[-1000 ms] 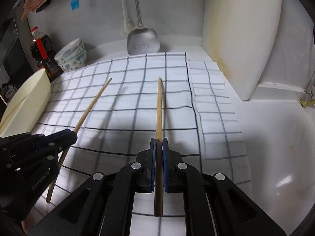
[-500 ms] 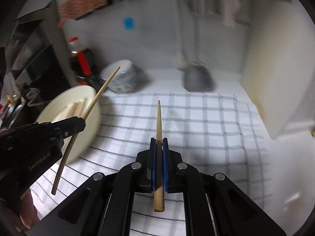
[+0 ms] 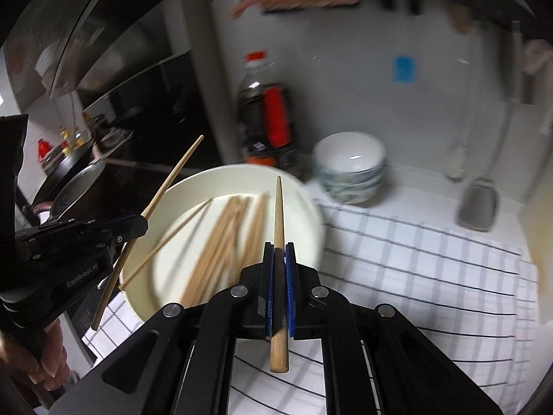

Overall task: Organize utensils
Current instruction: 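Lower the left tool's chopstick into the dish while the right tool lowers its own, then open the left tool to release its chopstick while the right tool releases too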

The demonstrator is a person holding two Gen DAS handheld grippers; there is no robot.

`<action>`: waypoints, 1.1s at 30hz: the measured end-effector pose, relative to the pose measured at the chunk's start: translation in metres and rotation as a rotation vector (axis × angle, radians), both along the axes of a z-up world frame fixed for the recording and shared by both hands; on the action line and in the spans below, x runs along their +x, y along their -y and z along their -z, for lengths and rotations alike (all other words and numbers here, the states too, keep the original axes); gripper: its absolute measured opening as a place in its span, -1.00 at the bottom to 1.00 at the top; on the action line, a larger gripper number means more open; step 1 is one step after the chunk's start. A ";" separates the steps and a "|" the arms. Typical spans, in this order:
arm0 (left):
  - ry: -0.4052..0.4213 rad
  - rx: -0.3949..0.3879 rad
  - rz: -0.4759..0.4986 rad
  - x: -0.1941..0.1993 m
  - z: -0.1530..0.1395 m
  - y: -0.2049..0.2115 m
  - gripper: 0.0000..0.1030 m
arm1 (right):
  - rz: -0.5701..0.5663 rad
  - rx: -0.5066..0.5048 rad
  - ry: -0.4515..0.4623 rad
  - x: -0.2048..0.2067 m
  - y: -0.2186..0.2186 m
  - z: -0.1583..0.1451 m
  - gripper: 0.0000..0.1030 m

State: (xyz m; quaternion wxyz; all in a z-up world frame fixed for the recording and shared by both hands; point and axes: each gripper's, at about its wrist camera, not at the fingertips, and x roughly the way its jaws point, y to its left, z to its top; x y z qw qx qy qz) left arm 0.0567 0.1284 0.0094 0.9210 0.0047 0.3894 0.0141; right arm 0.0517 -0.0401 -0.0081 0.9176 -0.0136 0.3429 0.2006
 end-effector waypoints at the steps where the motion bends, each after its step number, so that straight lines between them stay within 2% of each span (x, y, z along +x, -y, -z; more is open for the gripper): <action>1: -0.012 0.005 -0.007 0.000 0.005 -0.007 -0.86 | -0.008 0.000 -0.010 0.002 -0.007 0.003 -0.88; 6: -0.085 0.010 -0.035 0.011 0.034 -0.031 -0.86 | -0.036 -0.033 -0.064 0.019 -0.038 0.022 -0.88; 17: -0.180 -0.003 -0.048 0.038 0.082 -0.044 -0.86 | -0.033 -0.063 -0.108 0.037 -0.059 0.041 -0.88; 29: -0.175 -0.002 -0.054 0.066 0.089 -0.043 -0.84 | -0.034 -0.084 -0.181 0.060 -0.065 0.058 -0.88; 32: -0.189 -0.035 -0.073 0.069 0.085 -0.049 -0.75 | -0.026 -0.100 -0.171 0.059 -0.064 0.056 -0.86; 33: -0.181 -0.040 -0.080 0.067 0.082 -0.051 -0.49 | -0.022 -0.097 -0.158 0.058 -0.062 0.053 -0.79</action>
